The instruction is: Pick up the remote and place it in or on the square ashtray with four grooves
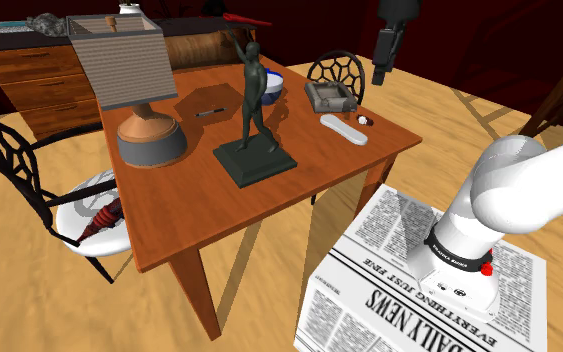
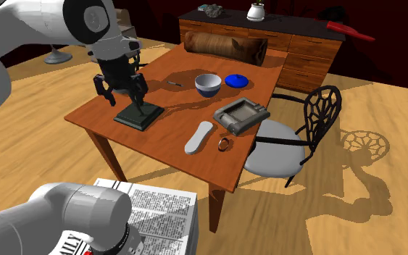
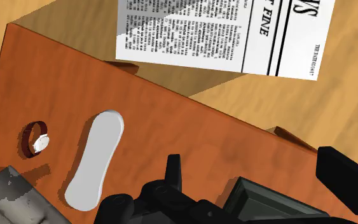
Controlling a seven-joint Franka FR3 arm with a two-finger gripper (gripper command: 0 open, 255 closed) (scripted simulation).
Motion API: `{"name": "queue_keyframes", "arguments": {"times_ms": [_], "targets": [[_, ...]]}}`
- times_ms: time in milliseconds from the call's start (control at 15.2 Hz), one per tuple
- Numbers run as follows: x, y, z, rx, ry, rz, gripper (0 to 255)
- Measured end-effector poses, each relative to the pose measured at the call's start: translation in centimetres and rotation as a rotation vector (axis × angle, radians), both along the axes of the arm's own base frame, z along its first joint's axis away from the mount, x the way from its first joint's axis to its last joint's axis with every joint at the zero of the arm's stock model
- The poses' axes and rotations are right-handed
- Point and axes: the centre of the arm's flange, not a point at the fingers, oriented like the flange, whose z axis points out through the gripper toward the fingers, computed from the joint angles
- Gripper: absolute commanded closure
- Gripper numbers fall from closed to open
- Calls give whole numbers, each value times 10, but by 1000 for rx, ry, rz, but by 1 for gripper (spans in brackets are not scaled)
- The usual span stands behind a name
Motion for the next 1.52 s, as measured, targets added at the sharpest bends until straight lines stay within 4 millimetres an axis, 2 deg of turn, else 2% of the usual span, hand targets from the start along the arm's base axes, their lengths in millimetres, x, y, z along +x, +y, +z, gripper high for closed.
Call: {"name": "queue_keyframes", "arguments": {"times_ms": [132, 330, 924, 1518], "targets": [[3, -3, -5, 0, -1, -7, 0], [21, -20, -26, 1, -5, -45, 0], [73, -87, -105, 3, -26, -175, 0], [120, -165, -185, 5, -47, -307, 0]]}}
